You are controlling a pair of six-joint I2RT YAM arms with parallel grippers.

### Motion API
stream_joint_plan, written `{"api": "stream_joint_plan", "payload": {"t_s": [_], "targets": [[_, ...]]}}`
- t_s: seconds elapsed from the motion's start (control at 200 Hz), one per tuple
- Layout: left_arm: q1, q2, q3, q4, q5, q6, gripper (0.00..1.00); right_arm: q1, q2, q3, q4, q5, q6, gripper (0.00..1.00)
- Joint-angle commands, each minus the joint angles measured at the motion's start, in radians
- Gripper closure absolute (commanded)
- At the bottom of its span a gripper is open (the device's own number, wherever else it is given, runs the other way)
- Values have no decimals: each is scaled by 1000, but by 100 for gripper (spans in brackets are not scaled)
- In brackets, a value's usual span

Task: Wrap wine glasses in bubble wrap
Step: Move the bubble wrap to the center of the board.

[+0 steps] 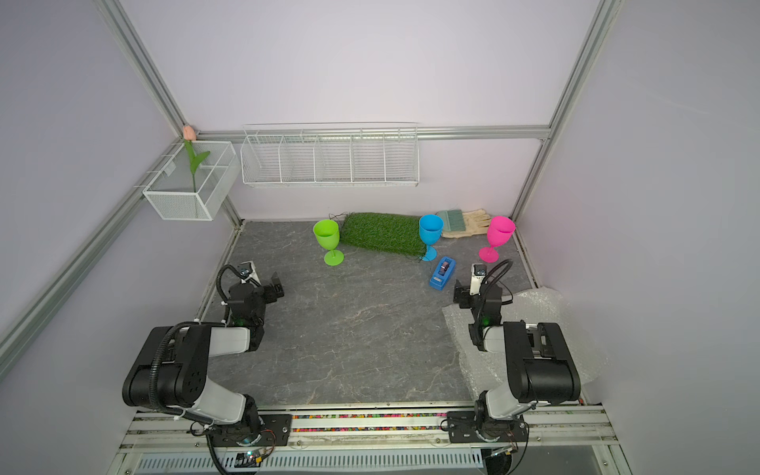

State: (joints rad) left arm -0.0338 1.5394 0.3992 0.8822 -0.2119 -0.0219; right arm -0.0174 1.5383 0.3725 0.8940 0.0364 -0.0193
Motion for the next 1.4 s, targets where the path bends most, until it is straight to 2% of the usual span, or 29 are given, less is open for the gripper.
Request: {"api": "stream_joint_plan", "payload": {"t_s": [0.0,0.04,0.095,0.215,0.27,0.33,0.45,0.53,0.665,0.825,1.045,1.23,1.394], "targets": [[-5,6,-9,20,2,-7,0,6,-17,24,-44,31,-5,12],[-6,-3,-14,23,3,-5,0,8,-39,46,-92,62,4,12],[-11,-31,-12,1,-28,-5,0,13,-92,118,-281,107,18,12],[-26,-138,51,-194,-151,-34,0,16,-177,287,-686,125,48,12],[-37,-191,91,-302,-211,-48,0,13,-215,349,-850,115,126,11],[-46,-241,142,-425,-246,-92,0,14,-247,408,-1023,40,195,10],[-67,-332,224,-643,-204,-215,4,26,-302,434,-1249,-35,312,3],[-94,-384,267,-760,-133,-283,4,26,-345,419,-1357,-54,377,3],[-124,-457,341,-952,19,-348,5,27,-377,385,-1510,-44,407,2],[-127,-527,398,-1126,138,-371,5,27,-355,328,-1577,-37,462,2],[-127,-643,413,-1236,165,-362,4,24,-270,267,-1456,-116,558,1],[-127,-681,421,-1270,148,-348,3,11,-134,313,-1336,-117,583,9],[-127,-673,448,-1302,148,-333,3,-16,24,438,-1256,-146,543,11]]}}
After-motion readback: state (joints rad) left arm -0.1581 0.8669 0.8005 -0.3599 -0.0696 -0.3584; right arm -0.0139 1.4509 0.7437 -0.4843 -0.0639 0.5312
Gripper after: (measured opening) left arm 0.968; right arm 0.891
